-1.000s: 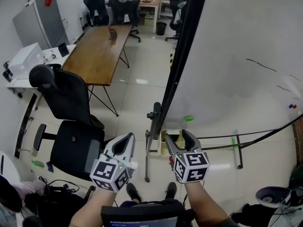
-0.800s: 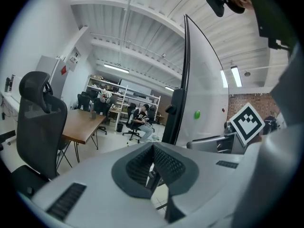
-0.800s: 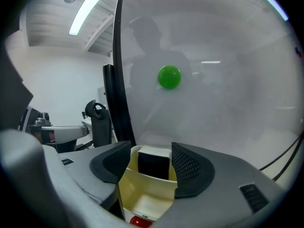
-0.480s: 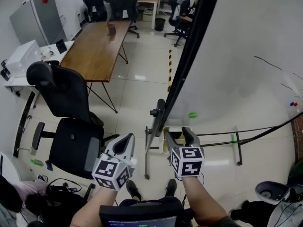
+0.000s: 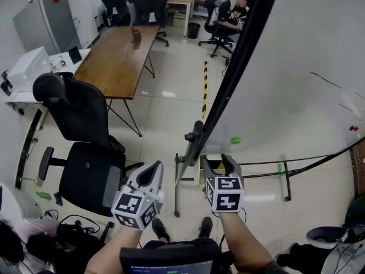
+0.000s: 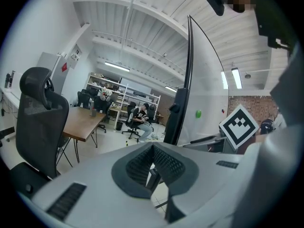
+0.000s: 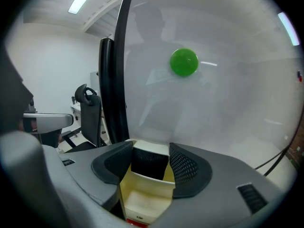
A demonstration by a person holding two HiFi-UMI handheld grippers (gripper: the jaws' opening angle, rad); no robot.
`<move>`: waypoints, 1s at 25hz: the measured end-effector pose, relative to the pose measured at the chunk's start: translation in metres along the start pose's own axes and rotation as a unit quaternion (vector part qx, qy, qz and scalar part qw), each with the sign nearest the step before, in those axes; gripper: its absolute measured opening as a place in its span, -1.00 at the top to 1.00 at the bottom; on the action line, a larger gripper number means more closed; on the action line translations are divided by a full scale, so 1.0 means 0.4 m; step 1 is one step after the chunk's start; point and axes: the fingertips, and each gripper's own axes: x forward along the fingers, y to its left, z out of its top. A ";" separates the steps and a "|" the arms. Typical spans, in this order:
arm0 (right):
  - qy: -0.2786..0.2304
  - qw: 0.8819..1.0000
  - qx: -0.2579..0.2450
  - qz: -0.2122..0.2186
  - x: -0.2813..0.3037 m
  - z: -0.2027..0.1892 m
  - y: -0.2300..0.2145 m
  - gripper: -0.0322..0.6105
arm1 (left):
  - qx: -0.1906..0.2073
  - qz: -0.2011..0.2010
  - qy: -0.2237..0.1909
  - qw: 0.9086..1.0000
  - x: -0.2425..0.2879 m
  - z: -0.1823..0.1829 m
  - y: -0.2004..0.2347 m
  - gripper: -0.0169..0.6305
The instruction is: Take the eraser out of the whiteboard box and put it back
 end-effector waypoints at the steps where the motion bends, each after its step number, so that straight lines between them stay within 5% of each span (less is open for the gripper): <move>1: 0.000 1.000 0.000 0.000 0.000 0.001 0.001 0.06 | 0.000 0.000 0.000 1.000 -0.001 0.001 0.002 0.84; 11: -0.015 0.999 0.029 0.028 0.000 0.007 -0.011 0.07 | 0.014 -0.003 -0.016 1.000 0.003 0.028 -0.006 0.84; 25: -0.197 0.977 0.016 0.081 -0.315 0.286 -0.020 0.07 | 0.036 -0.021 -0.070 0.997 -0.067 0.237 -0.116 0.84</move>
